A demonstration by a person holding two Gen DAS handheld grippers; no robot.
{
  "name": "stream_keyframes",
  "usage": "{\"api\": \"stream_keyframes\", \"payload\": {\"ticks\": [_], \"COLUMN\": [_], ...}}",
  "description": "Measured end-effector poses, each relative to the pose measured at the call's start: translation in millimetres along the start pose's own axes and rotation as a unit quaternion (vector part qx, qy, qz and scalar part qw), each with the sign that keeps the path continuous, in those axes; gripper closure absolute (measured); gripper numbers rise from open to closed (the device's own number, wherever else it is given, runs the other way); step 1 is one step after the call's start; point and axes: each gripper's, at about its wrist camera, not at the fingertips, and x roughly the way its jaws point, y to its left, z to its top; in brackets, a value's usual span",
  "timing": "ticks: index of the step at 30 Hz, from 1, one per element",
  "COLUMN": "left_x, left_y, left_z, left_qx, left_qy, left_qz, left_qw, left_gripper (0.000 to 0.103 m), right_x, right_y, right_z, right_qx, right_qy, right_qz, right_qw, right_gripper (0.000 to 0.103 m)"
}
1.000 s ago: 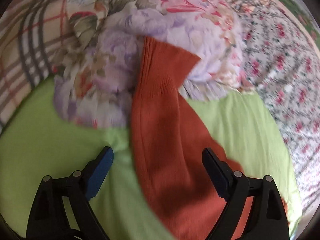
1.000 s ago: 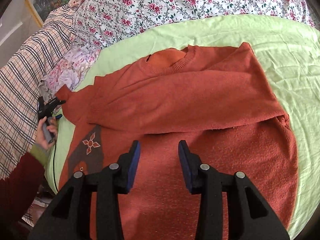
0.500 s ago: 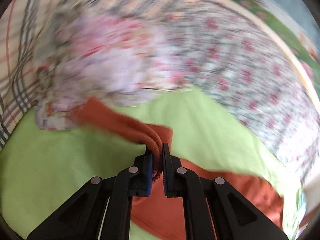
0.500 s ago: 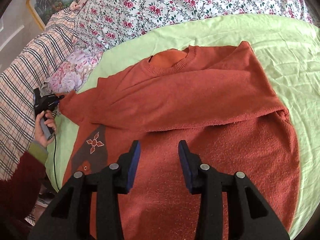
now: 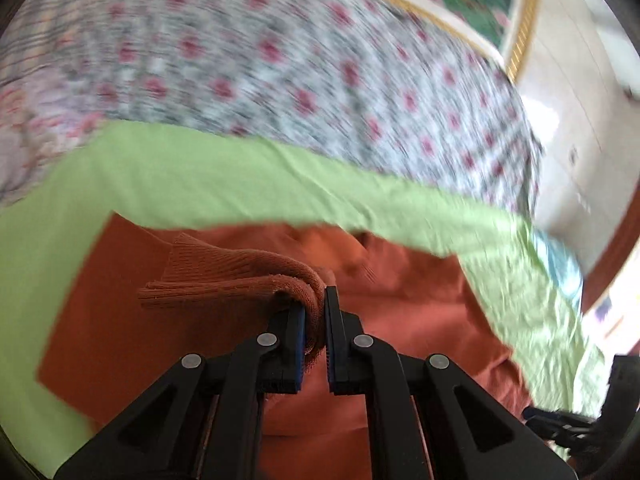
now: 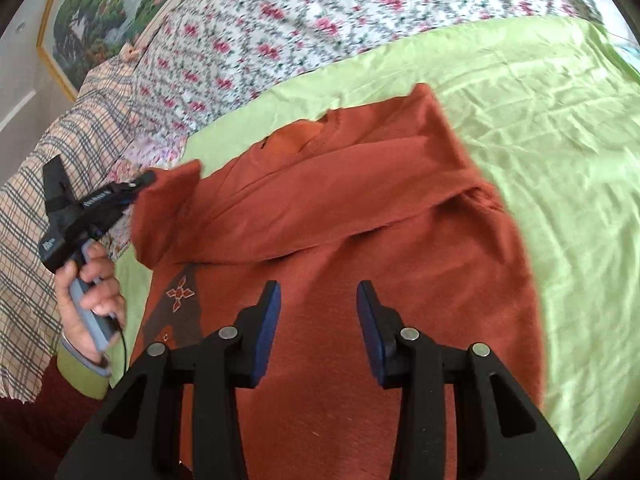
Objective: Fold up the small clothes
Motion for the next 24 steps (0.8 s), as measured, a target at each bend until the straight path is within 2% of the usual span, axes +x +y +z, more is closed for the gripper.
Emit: {"api": "stream_keyframes", "payload": {"ticks": [4, 8, 11, 12, 13, 19, 24], "left_x": [38.0, 72.5, 77.8, 74.2, 67.8, 1.3, -49.5], "left_y": [-41.9, -60.2, -58.5, -56.9, -54.3, -22.3, 28.2], "left_z": [-27.2, -46.5, -55.7, -58.4, -60.5, -81.3, -96.4], "left_qx": [0.039, 0.059, 0.053, 0.050, 0.050, 0.058, 0.042], "left_qy": [0.034, 0.078, 0.101, 0.105, 0.101, 0.080, 0.058], "left_qz": [-0.001, -0.003, -0.019, -0.021, -0.018, 0.004, 0.068], "left_qw": [0.9987, 0.9952, 0.9933, 0.9930, 0.9935, 0.9951, 0.9951], "left_gripper": [0.096, 0.091, 0.067, 0.051, 0.044, 0.040, 0.040], "right_x": [-9.3, -17.6, -23.6, -24.5, -24.5, -8.7, 22.1], "right_y": [-18.9, -32.6, -37.3, -38.1, -37.9, -18.1, 22.3], "right_z": [-6.5, -10.3, -8.8, -7.9, -7.1, 4.6, 17.7], "right_qx": [0.022, 0.038, 0.043, 0.044, 0.044, 0.020, -0.033], "right_qy": [-0.001, -0.004, -0.010, -0.011, -0.012, -0.007, 0.009], "right_qz": [-0.005, -0.015, -0.021, -0.021, -0.022, -0.011, 0.003], "right_qw": [1.000, 0.999, 0.999, 0.999, 0.999, 1.000, 0.999], "right_gripper": [0.062, 0.062, 0.062, 0.062, 0.062, 0.058, 0.058]}}
